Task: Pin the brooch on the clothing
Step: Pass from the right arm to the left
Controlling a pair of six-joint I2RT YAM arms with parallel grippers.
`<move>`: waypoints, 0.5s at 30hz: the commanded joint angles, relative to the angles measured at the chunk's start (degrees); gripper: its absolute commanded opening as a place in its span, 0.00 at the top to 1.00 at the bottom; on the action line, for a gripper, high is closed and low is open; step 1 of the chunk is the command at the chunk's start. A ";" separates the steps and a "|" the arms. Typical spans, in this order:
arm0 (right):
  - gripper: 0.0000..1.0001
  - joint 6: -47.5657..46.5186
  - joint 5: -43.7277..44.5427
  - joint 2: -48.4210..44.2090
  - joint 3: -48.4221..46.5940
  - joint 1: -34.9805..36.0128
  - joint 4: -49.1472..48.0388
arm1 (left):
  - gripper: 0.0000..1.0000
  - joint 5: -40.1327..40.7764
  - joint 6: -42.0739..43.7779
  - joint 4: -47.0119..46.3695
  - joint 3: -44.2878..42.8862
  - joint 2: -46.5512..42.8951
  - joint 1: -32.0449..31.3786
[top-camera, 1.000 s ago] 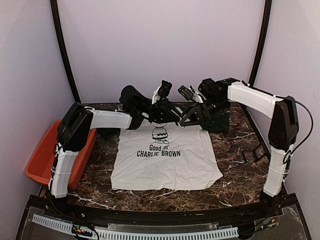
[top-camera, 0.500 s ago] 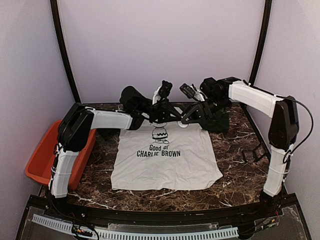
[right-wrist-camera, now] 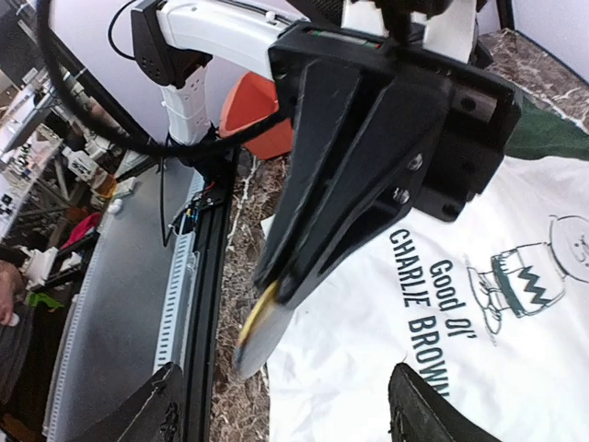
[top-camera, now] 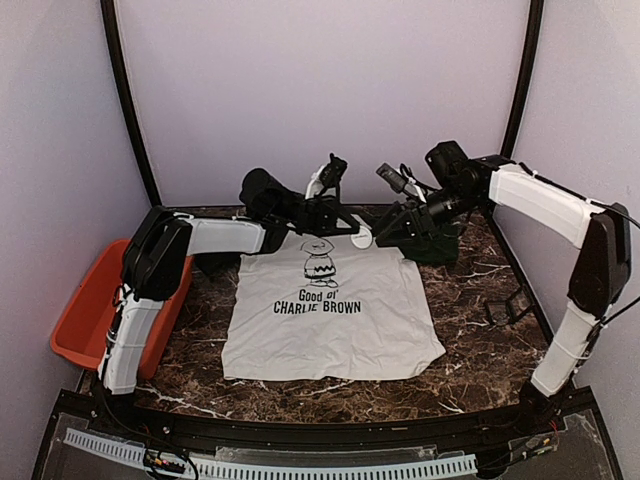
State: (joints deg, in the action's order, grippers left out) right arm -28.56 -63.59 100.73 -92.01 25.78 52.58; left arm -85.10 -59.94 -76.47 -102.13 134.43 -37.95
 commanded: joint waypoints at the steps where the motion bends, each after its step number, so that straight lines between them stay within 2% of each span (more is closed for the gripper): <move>1: 0.25 4.03 8.01 -8.13 6.41 -0.62 -12.12 | 0.99 2.19 -3.06 -5.21 -3.25 -0.37 2.86; 5: 0.24 11.35 18.03 -12.72 13.71 -0.62 -25.82 | 0.99 11.66 -0.63 3.43 -2.24 -1.88 4.78; 7: 0.22 14.71 23.27 -13.84 17.09 -0.65 -33.16 | 0.99 17.02 4.82 9.81 1.29 -5.40 5.11; 8: 0.22 15.69 25.22 -13.80 17.65 -0.64 -35.45 | 0.99 19.16 12.15 17.00 4.58 -6.94 5.11; 9: 0.22 16.62 27.12 -13.15 17.51 -0.72 -36.80 | 0.99 24.82 21.54 27.52 5.98 -10.62 5.05; 11: 0.23 17.99 28.65 -11.73 16.27 -0.74 -37.79 | 0.99 34.32 33.00 40.16 10.58 -15.56 4.85; 13: 0.23 20.41 27.99 -11.27 16.57 -0.76 -41.05 | 0.99 38.95 36.20 40.63 14.03 -18.71 4.71; 15: 0.24 22.87 26.70 -11.46 18.49 -0.76 -47.33 | 0.99 41.27 34.10 35.52 17.48 -20.35 4.69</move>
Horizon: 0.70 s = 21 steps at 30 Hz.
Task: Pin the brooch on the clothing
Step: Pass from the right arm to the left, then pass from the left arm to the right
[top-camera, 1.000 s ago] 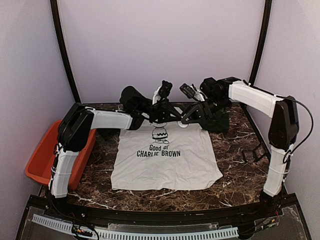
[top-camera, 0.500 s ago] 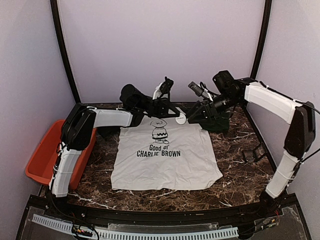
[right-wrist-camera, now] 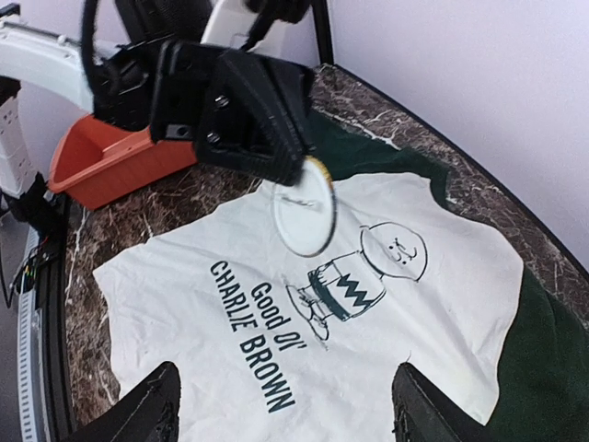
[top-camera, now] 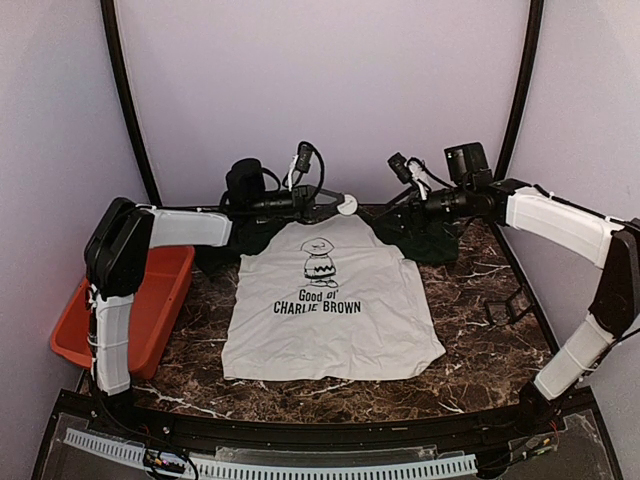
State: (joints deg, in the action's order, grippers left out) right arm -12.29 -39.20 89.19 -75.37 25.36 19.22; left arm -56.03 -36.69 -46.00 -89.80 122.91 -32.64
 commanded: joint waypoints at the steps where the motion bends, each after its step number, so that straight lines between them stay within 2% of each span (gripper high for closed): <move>1: 0.25 7.97 2.18 0.03 2.84 -0.33 -16.85 | 0.99 14.11 9.92 3.55 6.26 -9.32 -0.60; 4: 0.28 12.11 2.79 0.02 5.05 -0.41 -24.17 | 0.99 17.19 6.17 -3.41 11.97 -12.11 -0.85; 11: 0.41 31.81 -4.38 1.67 13.84 -0.28 -47.58 | 0.99 25.72 7.98 -8.19 26.29 -23.02 -1.69; 14: 0.43 35.82 -6.89 3.52 15.18 1.46 -55.33 | 0.99 27.85 7.38 -12.26 33.41 -26.76 -2.11; 21: 0.47 34.98 -6.88 8.59 12.15 8.02 -56.17 | 0.99 31.78 6.88 -18.12 44.57 -34.24 -3.42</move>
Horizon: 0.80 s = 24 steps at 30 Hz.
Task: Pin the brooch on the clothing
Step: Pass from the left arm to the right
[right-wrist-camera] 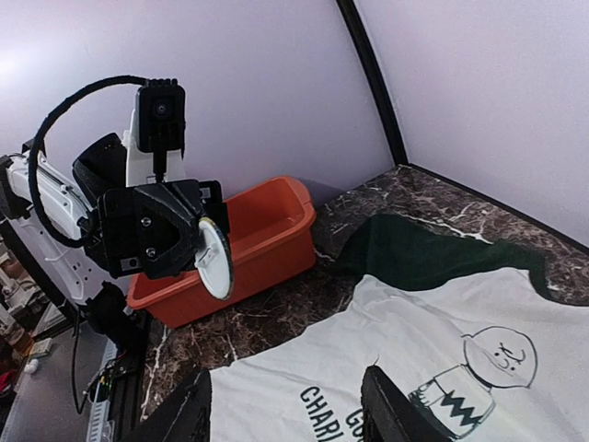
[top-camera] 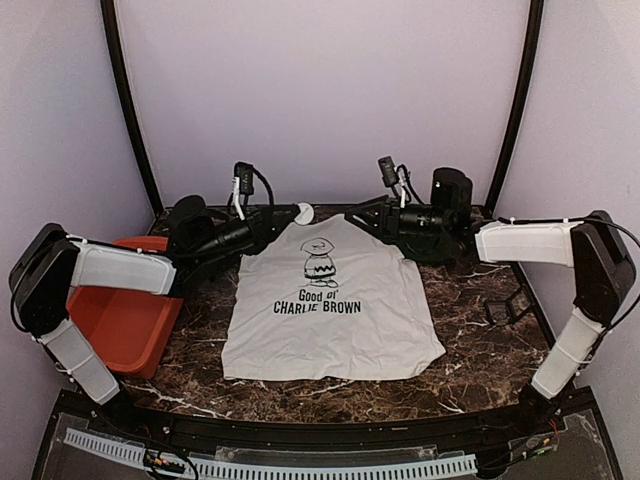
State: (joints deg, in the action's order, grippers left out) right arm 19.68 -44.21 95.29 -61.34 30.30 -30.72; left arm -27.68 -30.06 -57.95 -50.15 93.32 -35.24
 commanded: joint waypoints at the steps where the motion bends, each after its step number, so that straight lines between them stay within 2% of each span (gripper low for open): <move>1: 0.49 3.86 -2.35 3.30 -1.98 3.75 -7.70 | 0.99 3.89 0.31 -6.36 5.65 -5.12 -0.94; 4: 0.52 5.43 -3.79 5.64 -2.91 5.55 -11.19 | 0.99 2.27 -0.35 -7.96 7.60 -6.46 -1.57; 13: 0.56 5.10 -10.10 8.68 -8.38 7.51 -9.67 | 0.99 -7.55 -4.74 -10.52 5.70 -5.04 -1.86; 20: 0.57 2.80 -14.66 8.03 -10.36 7.53 -5.31 | 0.99 -8.26 -6.56 -12.76 5.49 -3.24 -1.93; 24: 0.59 2.64 -16.62 7.39 -9.67 7.65 -5.99 | 0.99 -7.90 -6.04 -12.22 5.67 -3.34 -1.93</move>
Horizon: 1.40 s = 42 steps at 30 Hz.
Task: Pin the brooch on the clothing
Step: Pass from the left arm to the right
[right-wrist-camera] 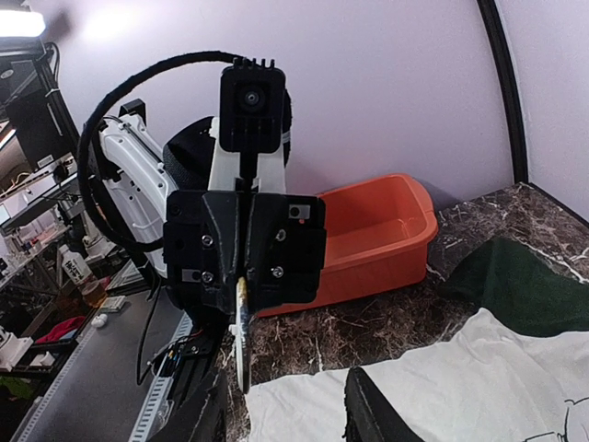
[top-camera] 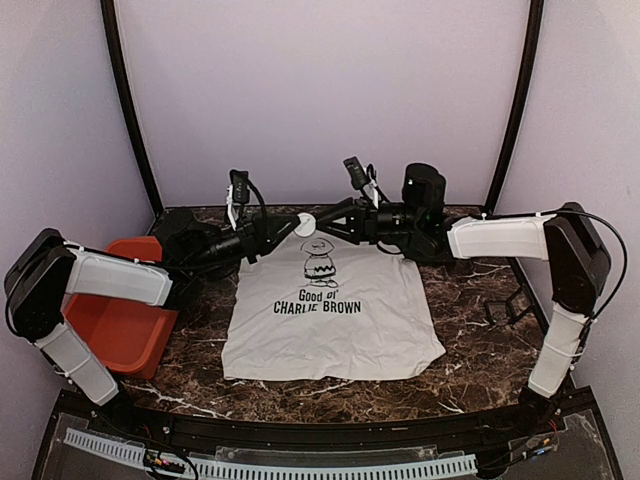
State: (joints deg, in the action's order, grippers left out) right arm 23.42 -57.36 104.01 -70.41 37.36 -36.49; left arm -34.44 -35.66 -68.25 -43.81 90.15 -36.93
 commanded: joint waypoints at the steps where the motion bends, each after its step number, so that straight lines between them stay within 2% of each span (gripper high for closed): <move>1: 0.60 -1.17 -3.41 -1.44 -0.64 0.60 -0.17 | 0.99 -1.24 -0.44 -1.79 -0.73 -0.04 -0.25; 14: 0.66 -3.19 -4.14 -1.40 -3.13 0.58 4.44 | 0.99 -3.18 -1.05 -0.76 -2.00 1.01 -0.25; 22: 0.80 -2.85 -5.17 -0.35 -5.12 0.68 5.49 | 0.99 -3.48 -1.60 -1.50 -1.99 1.52 -0.25; 34: 0.80 -4.76 -6.18 -0.10 -4.99 1.22 7.70 | 0.99 -2.84 -1.03 -1.75 -1.54 0.91 -0.25; 42: 0.88 -5.35 -6.52 0.47 -5.85 1.40 9.28 | 0.99 -2.83 -1.08 -2.12 -1.45 0.88 -0.25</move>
State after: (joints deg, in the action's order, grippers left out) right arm 18.72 -63.11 103.94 -74.39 38.11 -27.81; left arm -36.84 -36.75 -68.58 -44.75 91.50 -36.93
